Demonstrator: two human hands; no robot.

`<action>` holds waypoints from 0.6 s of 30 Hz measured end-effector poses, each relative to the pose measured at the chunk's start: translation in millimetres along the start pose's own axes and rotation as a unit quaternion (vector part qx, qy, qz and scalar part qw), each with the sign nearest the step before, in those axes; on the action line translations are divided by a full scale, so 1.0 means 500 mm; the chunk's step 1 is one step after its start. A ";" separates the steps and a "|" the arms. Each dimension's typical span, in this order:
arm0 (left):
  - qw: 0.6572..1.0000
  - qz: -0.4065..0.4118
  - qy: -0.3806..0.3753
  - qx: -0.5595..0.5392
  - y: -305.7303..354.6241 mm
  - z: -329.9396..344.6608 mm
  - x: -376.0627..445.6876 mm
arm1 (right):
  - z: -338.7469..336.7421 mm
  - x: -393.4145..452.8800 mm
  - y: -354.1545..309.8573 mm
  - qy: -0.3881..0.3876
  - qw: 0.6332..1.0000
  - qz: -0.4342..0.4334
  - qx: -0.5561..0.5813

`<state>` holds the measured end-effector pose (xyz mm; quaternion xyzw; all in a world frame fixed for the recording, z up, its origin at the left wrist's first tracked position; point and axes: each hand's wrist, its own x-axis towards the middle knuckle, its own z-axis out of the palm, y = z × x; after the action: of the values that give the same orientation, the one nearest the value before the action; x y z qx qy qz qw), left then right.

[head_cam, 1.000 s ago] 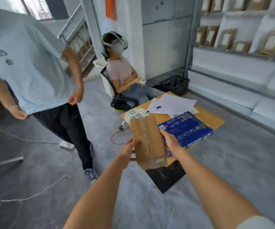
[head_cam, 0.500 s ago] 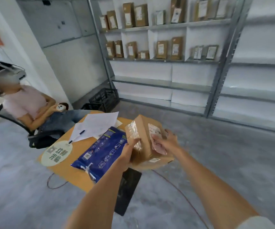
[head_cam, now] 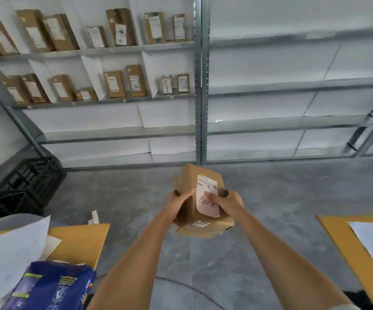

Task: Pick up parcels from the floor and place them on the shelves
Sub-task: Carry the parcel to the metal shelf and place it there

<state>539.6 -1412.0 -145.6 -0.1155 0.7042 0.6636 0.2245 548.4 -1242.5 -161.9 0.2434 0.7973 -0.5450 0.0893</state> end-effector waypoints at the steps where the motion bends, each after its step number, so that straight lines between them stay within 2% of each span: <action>1: 1.000 -0.005 -0.007 0.019 0.018 0.010 0.038 | -0.011 0.035 -0.008 0.012 1.000 0.003 -0.003; 7: 0.990 -0.024 -0.077 0.119 0.109 0.064 0.228 | -0.087 0.182 -0.058 0.106 0.994 -0.017 0.024; 12: 0.985 -0.015 -0.129 0.115 0.150 0.161 0.320 | -0.172 0.258 -0.044 0.157 0.987 0.003 0.043; 18: 0.979 -0.017 -0.153 0.133 0.206 0.323 0.423 | -0.313 0.344 -0.021 0.219 0.972 0.029 0.077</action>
<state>334.0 -1214.8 -157.2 0.0062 0.7414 0.5697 0.3545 413.5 -1052.8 -162.3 0.3858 0.7457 -0.5356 -0.0906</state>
